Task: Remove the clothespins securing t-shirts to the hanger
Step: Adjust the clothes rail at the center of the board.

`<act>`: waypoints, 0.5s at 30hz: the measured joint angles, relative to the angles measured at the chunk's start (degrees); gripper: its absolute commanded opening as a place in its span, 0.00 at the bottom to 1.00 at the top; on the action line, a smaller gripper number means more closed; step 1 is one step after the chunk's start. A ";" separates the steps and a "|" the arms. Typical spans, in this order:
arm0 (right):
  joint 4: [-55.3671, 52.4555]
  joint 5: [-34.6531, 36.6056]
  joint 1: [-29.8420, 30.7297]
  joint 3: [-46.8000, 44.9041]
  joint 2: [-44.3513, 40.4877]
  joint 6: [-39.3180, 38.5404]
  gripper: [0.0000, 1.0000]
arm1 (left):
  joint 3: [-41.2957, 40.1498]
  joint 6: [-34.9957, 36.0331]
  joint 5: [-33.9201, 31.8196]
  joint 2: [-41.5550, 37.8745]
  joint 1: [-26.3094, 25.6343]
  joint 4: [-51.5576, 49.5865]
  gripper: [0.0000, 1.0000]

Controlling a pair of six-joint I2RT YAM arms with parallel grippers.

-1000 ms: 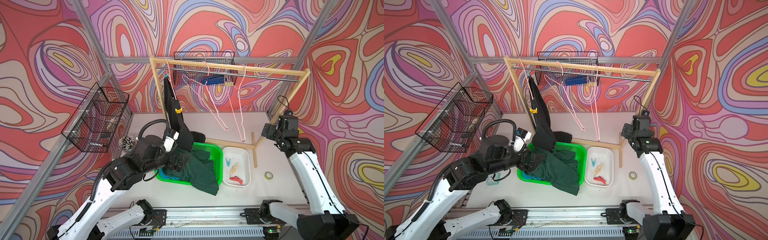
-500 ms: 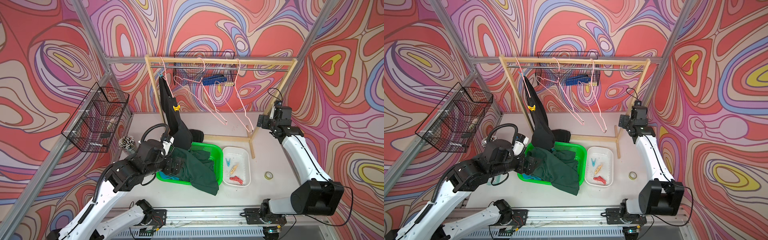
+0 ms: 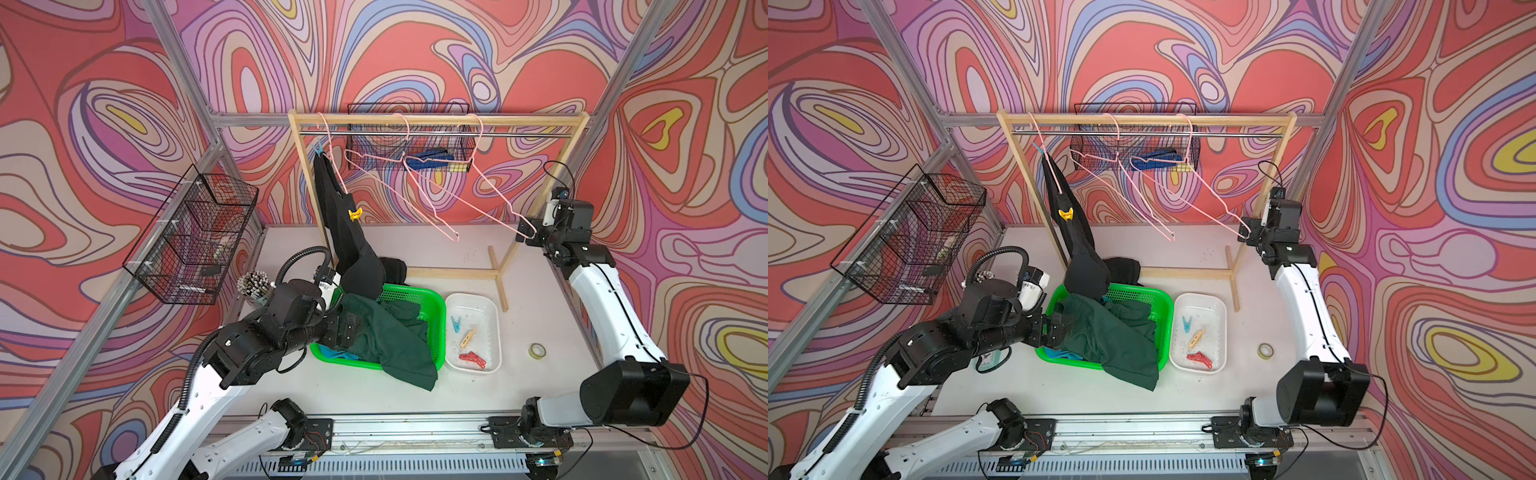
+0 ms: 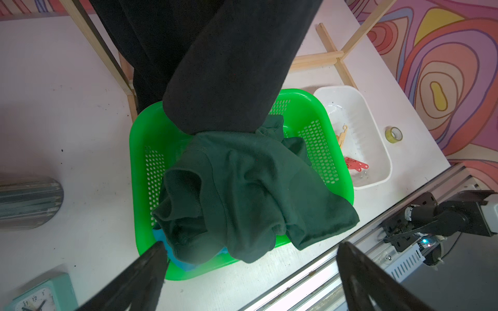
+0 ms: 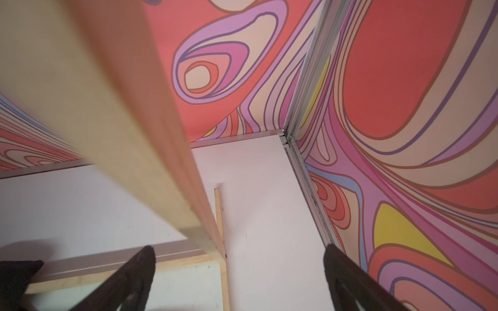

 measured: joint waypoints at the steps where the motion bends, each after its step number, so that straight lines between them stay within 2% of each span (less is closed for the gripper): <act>1: -0.63 -0.37 0.00 -0.48 -1.40 0.17 0.98 | 0.52 0.00 -0.26 -0.17 0.02 -0.26 1.00; 15: -13.79 -1.14 0.02 -2.73 -18.86 4.83 0.98 | 5.53 -0.02 -4.17 -0.66 0.02 -4.37 1.00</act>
